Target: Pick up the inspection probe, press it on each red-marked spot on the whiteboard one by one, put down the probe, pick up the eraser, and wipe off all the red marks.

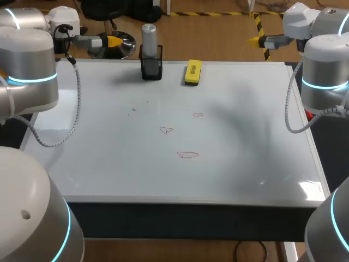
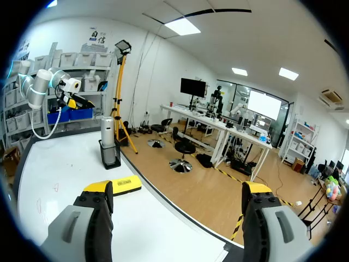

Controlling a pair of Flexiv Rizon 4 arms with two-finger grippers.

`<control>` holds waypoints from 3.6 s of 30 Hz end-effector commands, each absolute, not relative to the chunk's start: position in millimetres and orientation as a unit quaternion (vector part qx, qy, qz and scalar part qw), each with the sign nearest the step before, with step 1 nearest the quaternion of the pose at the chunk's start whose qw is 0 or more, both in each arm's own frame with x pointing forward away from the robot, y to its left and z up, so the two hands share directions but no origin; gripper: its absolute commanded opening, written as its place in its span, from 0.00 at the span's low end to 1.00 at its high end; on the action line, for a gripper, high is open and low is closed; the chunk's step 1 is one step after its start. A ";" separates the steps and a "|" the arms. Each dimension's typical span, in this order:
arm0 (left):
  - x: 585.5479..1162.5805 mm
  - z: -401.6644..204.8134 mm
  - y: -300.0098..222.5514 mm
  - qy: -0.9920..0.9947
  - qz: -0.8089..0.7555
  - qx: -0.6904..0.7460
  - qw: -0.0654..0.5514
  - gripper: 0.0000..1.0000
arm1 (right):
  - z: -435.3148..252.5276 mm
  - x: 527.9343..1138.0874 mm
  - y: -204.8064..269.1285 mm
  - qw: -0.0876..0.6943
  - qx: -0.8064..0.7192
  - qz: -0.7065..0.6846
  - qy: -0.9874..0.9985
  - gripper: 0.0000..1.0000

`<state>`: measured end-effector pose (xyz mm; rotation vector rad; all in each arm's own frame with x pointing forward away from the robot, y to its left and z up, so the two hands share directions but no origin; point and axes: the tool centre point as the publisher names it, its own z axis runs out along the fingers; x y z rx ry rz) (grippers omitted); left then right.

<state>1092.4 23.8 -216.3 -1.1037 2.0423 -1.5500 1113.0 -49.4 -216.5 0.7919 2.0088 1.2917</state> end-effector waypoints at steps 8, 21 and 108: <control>1091.9 -216.2 23.8 0.720 -0.547 -0.390 0.174 1.00 | -216.5 1113.5 -49.6 0.307 0.299 0.488 0.760 1.00; 1091.9 -216.2 23.8 0.720 -0.547 -0.390 0.174 1.00 | -216.5 1113.5 -49.6 0.307 0.299 0.488 0.760 1.00; 1149.7 -280.0 -153.7 0.694 -0.714 -0.016 -0.095 1.00 | -216.5 1113.5 -49.6 0.307 0.299 0.488 0.760 1.00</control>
